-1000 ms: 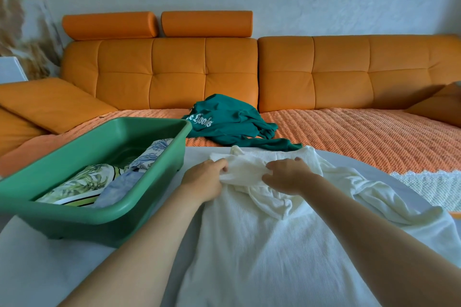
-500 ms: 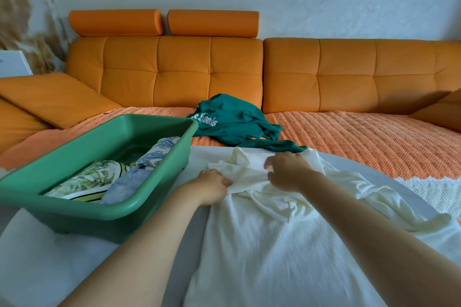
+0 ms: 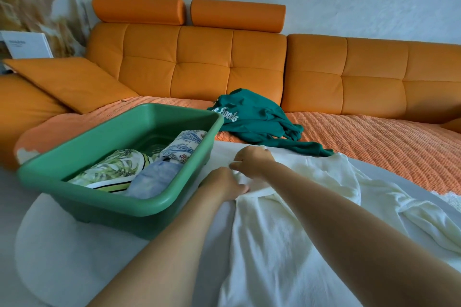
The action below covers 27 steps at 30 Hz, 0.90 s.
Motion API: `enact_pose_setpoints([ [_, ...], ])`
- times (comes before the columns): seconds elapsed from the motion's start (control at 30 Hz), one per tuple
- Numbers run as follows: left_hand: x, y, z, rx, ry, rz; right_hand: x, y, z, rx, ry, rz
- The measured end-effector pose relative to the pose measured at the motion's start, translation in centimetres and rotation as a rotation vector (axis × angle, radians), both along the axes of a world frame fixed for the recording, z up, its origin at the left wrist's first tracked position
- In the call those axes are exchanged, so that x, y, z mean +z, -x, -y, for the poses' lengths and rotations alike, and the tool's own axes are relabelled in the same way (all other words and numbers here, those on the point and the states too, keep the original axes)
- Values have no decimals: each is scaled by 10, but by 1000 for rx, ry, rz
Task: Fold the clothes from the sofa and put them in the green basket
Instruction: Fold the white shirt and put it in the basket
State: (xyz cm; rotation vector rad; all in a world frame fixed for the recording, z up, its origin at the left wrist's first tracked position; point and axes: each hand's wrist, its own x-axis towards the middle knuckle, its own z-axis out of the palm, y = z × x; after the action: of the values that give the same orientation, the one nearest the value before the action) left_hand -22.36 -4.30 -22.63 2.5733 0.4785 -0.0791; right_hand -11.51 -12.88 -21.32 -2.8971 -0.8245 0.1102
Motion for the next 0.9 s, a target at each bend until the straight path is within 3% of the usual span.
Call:
enact_pose_setpoints([
  [0.17, -4, -5, -9, 10, 94, -12, -1, -29, -10, -329, -739, -188],
  [0.27, -2, -9, -10, 66, 155, 22, 1, -44, -3, -452, -844, -142],
  [0.47, 2, -6, -4, 130, -17, -6, -4, -38, -6, -246, -743, -246],
  [0.57, 8, -7, 5, 98, -118, 176, 7, -30, 9, -176, -661, -170],
  [0.67, 9, -12, 19, -139, -107, 332, 19, -24, 47, -147, -523, -87],
  [0.77, 4, -16, 34, -352, -74, 162, 30, -16, 98, -161, -448, -56],
  [0.9, 3, -21, 46, -361, -122, -33, 41, 1, 162, -161, -150, -75],
])
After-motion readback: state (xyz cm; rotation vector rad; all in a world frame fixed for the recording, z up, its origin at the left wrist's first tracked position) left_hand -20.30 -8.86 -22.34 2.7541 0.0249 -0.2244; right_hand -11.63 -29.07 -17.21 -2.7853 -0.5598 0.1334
